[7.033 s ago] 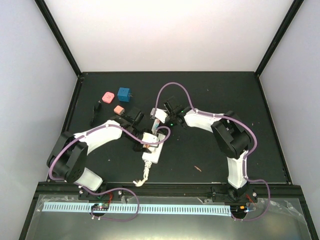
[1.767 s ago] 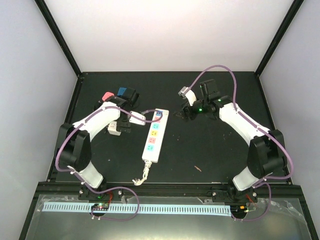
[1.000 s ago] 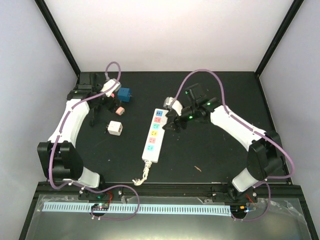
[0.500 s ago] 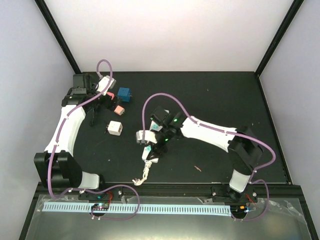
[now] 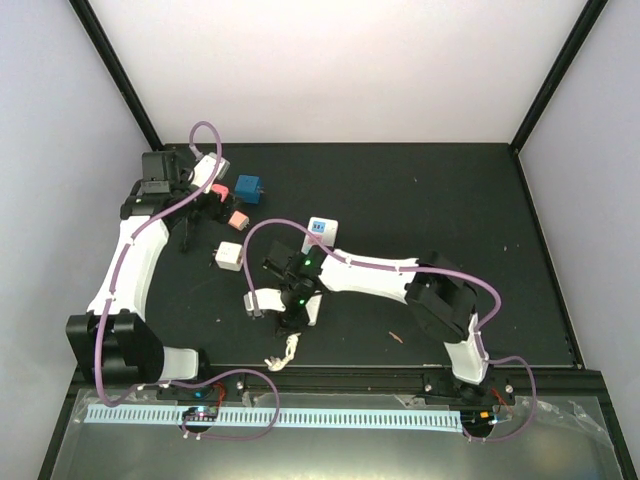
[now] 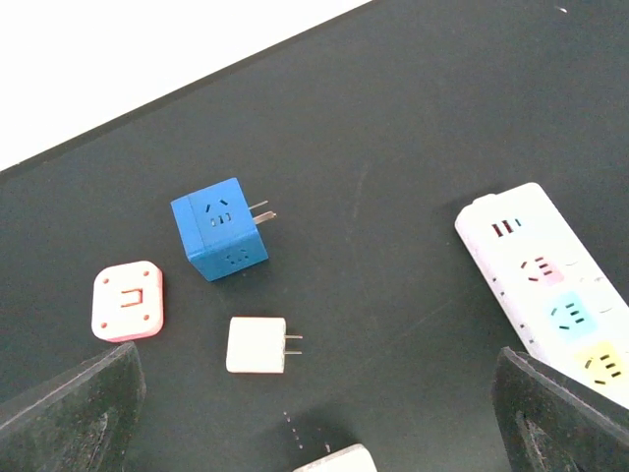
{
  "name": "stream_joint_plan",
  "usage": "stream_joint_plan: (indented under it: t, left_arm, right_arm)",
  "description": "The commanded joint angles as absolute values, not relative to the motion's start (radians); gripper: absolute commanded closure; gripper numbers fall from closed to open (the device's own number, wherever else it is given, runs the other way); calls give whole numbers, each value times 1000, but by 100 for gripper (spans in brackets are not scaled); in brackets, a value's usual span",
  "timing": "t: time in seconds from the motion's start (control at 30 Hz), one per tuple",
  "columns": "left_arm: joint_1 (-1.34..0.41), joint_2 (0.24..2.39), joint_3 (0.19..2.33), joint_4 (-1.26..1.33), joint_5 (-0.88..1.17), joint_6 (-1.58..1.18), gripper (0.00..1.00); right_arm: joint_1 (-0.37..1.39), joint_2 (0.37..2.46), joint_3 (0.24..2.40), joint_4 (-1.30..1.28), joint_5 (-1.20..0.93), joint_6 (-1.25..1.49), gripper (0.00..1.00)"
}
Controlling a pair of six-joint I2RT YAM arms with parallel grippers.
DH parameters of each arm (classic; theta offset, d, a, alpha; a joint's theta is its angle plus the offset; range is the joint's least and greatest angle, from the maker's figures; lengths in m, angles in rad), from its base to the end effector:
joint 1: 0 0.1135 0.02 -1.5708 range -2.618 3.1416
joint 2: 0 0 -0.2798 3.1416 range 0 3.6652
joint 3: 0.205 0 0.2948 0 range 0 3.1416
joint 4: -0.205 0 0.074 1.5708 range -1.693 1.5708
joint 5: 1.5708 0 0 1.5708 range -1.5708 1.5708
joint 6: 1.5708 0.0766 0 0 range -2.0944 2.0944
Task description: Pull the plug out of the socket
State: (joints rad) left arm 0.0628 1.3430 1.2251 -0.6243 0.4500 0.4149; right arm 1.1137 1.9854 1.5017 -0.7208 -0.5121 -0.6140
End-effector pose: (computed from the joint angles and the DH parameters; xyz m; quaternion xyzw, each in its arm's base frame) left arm 0.3573 -0.0109 0.3151 0.2447 0.8628 -0.1056 0.4296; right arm 0.1722 0.4352 0.1571 -0.7532 0.5828 0.2849 0.1091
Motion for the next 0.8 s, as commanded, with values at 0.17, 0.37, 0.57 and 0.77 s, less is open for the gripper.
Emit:
stream_joint_plan:
  t: [0.17, 0.37, 0.57, 0.77]
  left_arm:
    - [75, 1309, 1203, -574, 511, 402, 1]
    - [75, 1304, 1196, -573, 521, 405, 1]
    - [75, 1299, 1190, -564, 521, 399, 1]
    - [74, 1298, 1186, -561, 527, 395, 1]
  right_arm:
    - [1119, 2071, 1489, -748, -482, -653, 36]
    - [1095, 2101, 1493, -712, -353, -621, 37]
    - [1041, 2098, 1491, -730, -304, -652, 35]
    - [965, 2081, 1446, -707, -234, -688, 33]
